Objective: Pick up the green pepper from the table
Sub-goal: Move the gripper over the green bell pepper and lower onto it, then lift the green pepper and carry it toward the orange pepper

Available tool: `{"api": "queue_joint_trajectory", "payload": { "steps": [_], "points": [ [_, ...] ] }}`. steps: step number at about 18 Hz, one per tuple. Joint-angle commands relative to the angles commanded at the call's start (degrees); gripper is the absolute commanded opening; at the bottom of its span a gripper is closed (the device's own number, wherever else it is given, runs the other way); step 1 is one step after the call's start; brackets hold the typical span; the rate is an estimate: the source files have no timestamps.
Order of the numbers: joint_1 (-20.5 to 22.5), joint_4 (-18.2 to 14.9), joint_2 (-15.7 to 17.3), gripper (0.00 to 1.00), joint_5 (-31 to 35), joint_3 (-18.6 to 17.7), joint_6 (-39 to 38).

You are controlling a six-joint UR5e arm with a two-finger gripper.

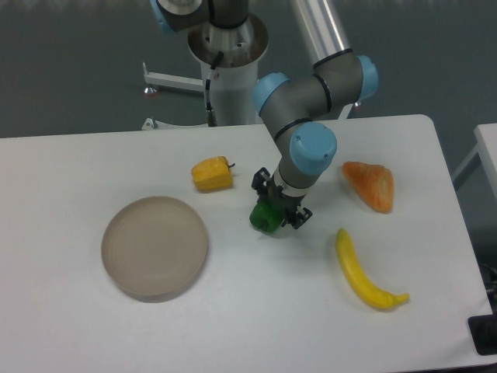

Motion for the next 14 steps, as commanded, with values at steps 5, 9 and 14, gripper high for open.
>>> {"api": "queue_joint_trajectory", "payload": {
  "steps": [5,9,14],
  "points": [
    [4.8,-3.2,3.5,0.14,-0.3,4.0,0.3],
    [6.2,-9.7,1.3,0.14,0.2,12.6,1.2],
    [6.2,-13.3,-1.1,0.15,4.1,17.4,8.9]
  ]
}}
